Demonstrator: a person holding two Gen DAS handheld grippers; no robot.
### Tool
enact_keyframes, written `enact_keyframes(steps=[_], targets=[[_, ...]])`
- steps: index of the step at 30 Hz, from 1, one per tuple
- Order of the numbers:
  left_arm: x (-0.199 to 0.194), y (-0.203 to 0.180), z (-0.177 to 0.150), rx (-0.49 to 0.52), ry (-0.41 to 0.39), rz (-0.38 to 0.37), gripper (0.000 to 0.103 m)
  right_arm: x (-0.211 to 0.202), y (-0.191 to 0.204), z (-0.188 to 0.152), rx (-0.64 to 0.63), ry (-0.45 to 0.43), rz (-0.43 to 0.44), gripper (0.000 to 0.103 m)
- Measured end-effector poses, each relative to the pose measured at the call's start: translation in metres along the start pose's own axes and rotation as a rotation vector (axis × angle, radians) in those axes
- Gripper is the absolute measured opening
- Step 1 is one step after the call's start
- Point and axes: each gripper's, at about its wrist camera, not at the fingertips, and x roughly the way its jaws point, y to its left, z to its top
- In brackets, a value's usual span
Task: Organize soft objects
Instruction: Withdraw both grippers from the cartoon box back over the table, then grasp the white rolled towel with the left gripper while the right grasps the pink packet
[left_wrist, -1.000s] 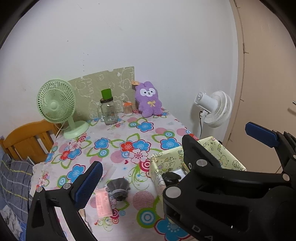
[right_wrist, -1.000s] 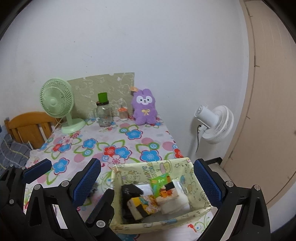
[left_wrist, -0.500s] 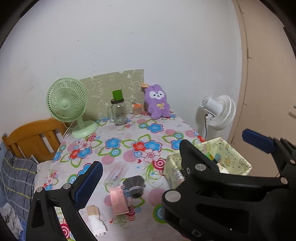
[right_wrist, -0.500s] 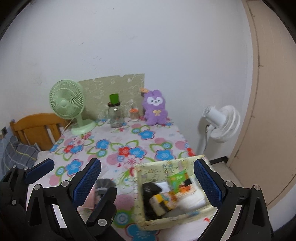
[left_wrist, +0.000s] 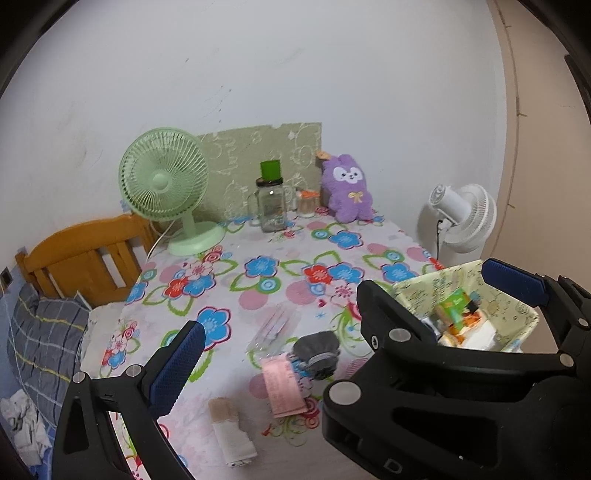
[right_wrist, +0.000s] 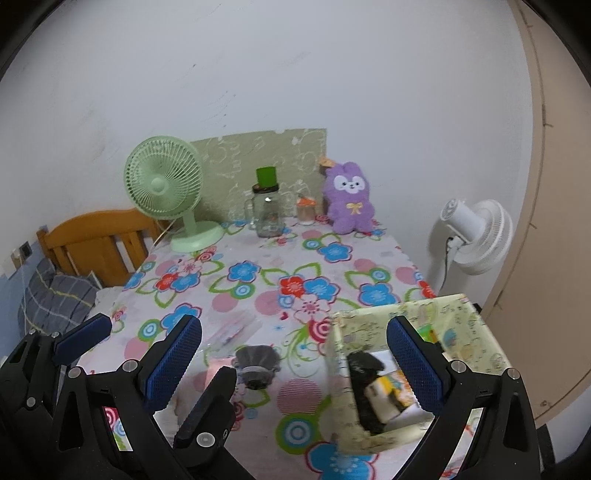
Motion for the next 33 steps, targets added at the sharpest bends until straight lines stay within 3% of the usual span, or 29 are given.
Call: enact_keyframes(steps=[10, 19, 33], targets=[[0.022, 0.026, -0.018, -0.065, 0.045, 0.029, 0.103, 0.03, 0.024, -0.012, -0.045, 0.049, 0.033, 0.102], [0.042, 0.051, -0.04, -0.122, 0.087, 0.098, 0.102, 0.058, 0.045, -0.027, -0.089, 0.083, 0.078, 0.102], [0.069, 0.076, -0.069, -0.165, 0.167, 0.102, 0.102, 0.1, 0.057, -0.053, -0.074, 0.175, 0.117, 0.101]])
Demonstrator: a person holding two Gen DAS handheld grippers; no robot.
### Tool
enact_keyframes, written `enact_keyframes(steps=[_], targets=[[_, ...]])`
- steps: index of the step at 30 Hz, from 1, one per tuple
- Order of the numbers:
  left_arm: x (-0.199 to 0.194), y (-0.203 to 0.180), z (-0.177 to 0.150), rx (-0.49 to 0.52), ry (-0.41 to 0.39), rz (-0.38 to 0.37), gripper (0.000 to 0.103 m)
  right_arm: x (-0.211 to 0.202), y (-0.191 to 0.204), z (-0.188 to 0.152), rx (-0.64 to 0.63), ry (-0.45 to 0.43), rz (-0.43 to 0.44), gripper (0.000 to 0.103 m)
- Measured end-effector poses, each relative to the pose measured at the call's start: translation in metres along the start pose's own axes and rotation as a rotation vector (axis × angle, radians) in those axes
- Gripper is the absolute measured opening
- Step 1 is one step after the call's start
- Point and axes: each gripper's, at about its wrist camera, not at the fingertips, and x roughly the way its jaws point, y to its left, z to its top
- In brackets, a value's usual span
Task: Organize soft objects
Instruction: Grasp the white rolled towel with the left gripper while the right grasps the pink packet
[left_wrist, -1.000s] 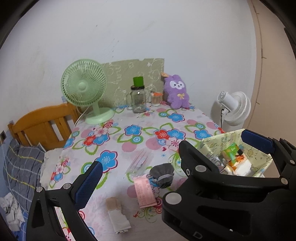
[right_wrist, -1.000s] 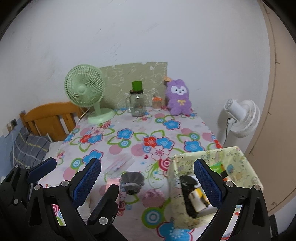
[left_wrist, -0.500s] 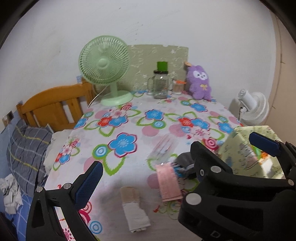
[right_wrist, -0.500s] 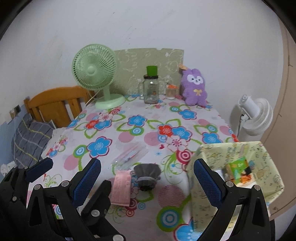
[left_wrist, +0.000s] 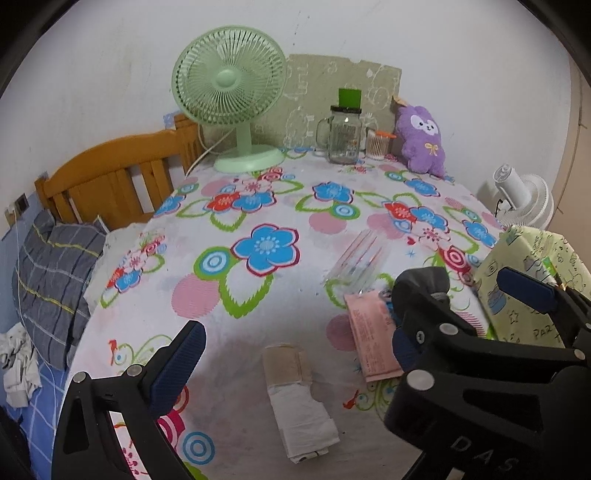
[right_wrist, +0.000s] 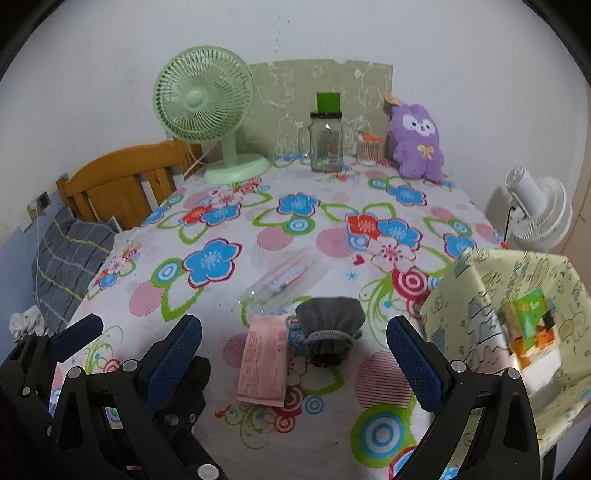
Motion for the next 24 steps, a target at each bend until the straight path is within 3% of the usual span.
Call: enact_keyframes(steps=[4, 15, 24], targets=[[0.011, 0.003, -0.005, -0.012, 0.03, 0.001, 0.101, 0.009, 0.0, -0.006, 0.003, 0.021, -0.003, 0.101], [0.037, 0.006, -0.02, -0.03, 0.116, 0.008, 0.086, 0.03, 0.005, -0.02, -0.02, 0.085, 0.015, 0.099], [0.043, 0.011, -0.03, -0.032, 0.131, 0.024, 0.074, 0.039, 0.008, -0.026, -0.032, 0.122, 0.025, 0.096]])
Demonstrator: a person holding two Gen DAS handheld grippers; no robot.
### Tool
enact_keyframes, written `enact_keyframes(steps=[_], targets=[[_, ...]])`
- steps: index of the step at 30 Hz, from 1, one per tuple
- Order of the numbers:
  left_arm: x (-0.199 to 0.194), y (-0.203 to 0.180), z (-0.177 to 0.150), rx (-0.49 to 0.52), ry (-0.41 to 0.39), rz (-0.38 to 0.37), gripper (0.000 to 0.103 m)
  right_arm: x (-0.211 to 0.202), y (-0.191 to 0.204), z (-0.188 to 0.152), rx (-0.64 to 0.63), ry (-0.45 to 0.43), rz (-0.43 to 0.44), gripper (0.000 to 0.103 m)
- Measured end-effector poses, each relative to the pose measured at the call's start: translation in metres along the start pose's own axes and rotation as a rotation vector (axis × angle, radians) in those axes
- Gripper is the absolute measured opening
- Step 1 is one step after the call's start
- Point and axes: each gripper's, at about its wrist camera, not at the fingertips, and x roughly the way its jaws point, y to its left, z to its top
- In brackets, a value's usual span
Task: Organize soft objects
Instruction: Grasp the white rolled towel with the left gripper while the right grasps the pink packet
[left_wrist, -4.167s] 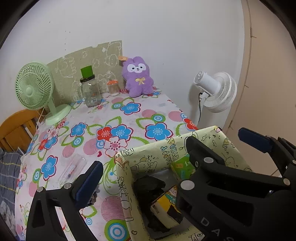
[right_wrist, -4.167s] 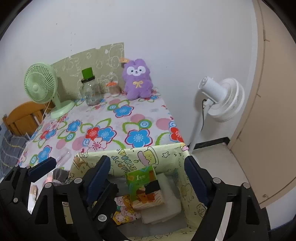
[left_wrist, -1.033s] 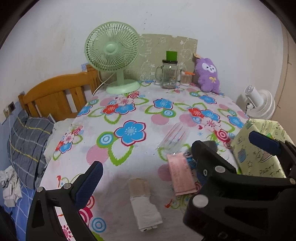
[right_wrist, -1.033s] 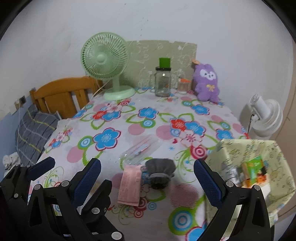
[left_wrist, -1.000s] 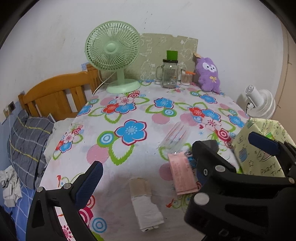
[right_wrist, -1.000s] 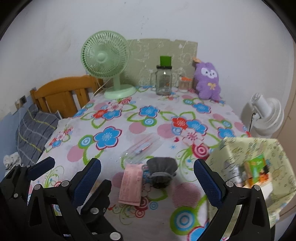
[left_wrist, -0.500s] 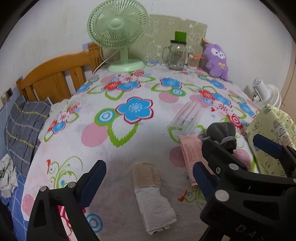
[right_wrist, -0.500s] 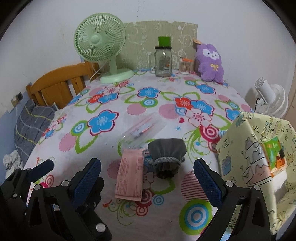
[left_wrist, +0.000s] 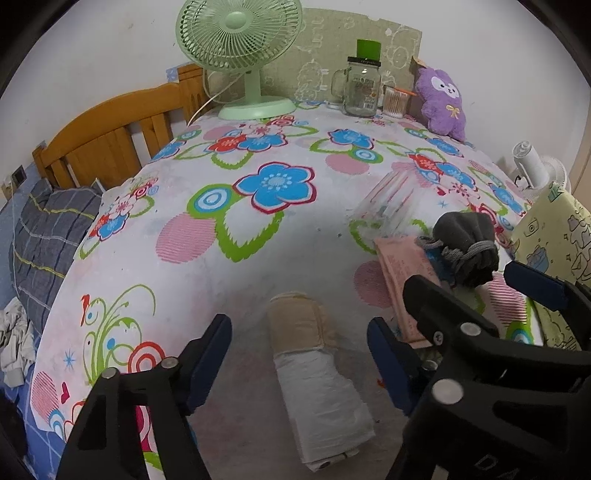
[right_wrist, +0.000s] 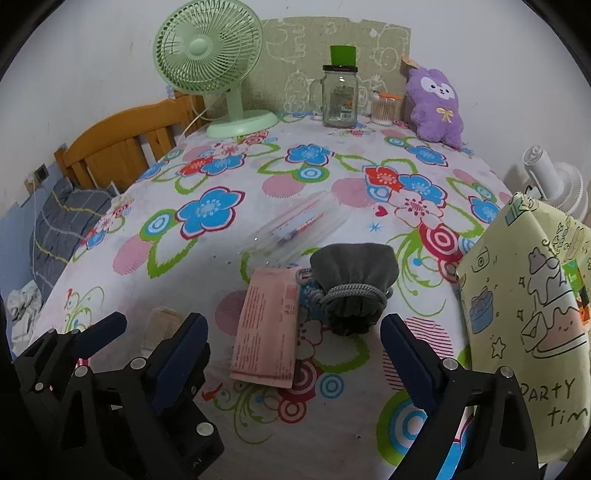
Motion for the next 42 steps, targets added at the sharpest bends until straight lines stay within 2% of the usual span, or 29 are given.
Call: enact_keyframes(steps=[2, 6, 9, 15, 20, 27, 31, 38, 42], targets=[[0.002, 0.001, -0.001, -0.004, 0.005, 0.003, 0.07, 0.001, 0.001, -0.001, -0.001, 0.003, 0.004, 0.094], [0.0, 0.002, -0.002, 0.0, -0.021, 0.005, 0.048, 0.005, 0.002, -0.003, -0.002, 0.017, 0.014, 0.093], [0.001, 0.002, -0.001, 0.001, -0.026, -0.003, 0.039, 0.006, 0.001, -0.004, 0.004, 0.025, 0.019, 0.092], [0.001, 0.0, 0.0, 0.015, -0.029, -0.014, 0.031, 0.011, 0.003, -0.003, 0.004, 0.034, 0.026, 0.087], [0.002, -0.001, 0.003, 0.024, -0.026, -0.016, 0.03, 0.016, 0.006, 0.0, 0.01, 0.052, 0.045, 0.081], [0.006, 0.001, 0.007, 0.022, -0.038, -0.001, 0.03, 0.023, 0.008, 0.005, 0.022, 0.058, 0.056, 0.078], [0.009, 0.005, 0.011, 0.011, -0.04, 0.003, 0.03, 0.028, 0.008, 0.009, 0.036, 0.059, 0.045, 0.071], [0.012, 0.007, 0.012, 0.016, -0.053, 0.003, 0.03, 0.034, 0.006, 0.011, 0.051, 0.072, 0.046, 0.069], [0.012, 0.008, 0.011, 0.012, -0.056, 0.0, 0.031, 0.038, 0.005, 0.011, 0.061, 0.078, 0.03, 0.06]])
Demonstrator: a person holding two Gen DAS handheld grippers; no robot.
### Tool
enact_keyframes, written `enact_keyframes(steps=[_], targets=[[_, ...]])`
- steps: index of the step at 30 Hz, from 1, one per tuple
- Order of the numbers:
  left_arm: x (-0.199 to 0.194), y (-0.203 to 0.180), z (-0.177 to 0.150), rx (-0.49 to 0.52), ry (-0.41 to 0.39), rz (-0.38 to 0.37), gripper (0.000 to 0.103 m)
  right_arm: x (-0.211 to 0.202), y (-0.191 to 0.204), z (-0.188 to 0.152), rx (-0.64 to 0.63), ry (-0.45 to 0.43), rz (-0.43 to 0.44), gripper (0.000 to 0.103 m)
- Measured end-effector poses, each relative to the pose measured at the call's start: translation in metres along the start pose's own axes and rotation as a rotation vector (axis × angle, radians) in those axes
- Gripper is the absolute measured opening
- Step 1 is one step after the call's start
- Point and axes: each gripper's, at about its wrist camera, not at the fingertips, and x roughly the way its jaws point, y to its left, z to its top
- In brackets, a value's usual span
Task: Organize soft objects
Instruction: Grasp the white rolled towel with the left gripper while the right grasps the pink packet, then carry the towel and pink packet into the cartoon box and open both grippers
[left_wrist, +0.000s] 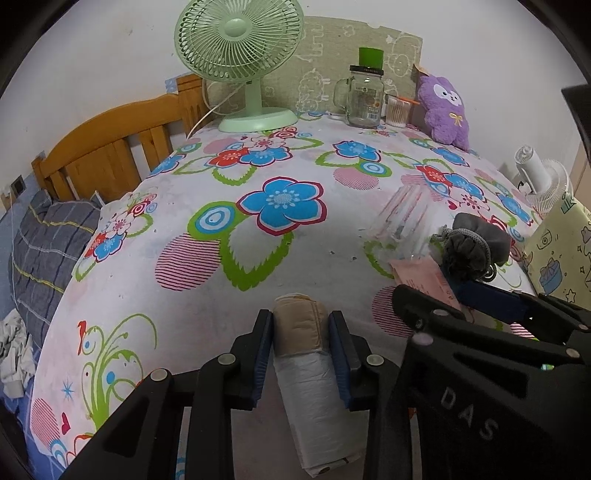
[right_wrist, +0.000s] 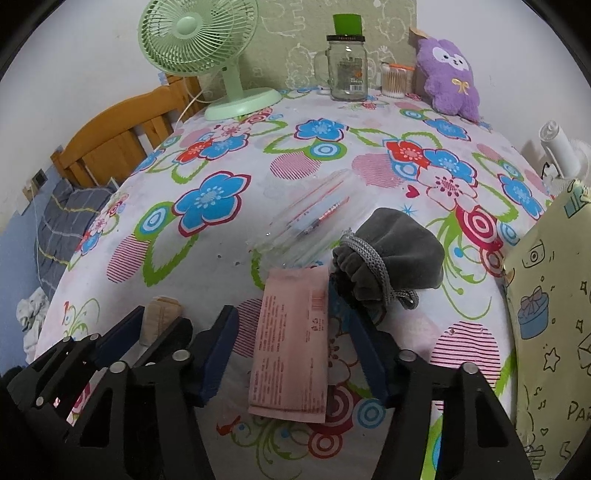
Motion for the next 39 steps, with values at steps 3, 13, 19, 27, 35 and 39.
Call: enact_keyframes(steps=[3, 13, 19, 27, 35, 39], targets=[[0.0, 0.001, 0.0, -0.001, -0.002, -0.002, 0.033, 0.001, 0.001, 0.0, -0.009, -0.004, -0.015, 0.053], [0.004, 0.017, 0.0, -0.062, 0.034, 0.066, 0.083, 0.001, 0.002, 0.001, -0.009, -0.001, -0.009, 0.042], [0.003, 0.017, -0.002, -0.076, 0.046, 0.078, 0.088, -0.001, 0.002, 0.0, -0.013, 0.006, -0.004, 0.042], [-0.005, 0.008, -0.006, -0.047, 0.053, 0.043, 0.061, -0.004, 0.002, -0.004, -0.029, 0.016, 0.002, 0.042], [-0.012, -0.009, -0.007, -0.015, 0.06, 0.015, 0.025, -0.011, 0.002, -0.009, -0.038, 0.023, 0.017, 0.042], [-0.016, -0.012, -0.006, -0.013, 0.057, 0.005, 0.023, -0.018, 0.002, -0.01, -0.042, 0.012, 0.024, 0.042]])
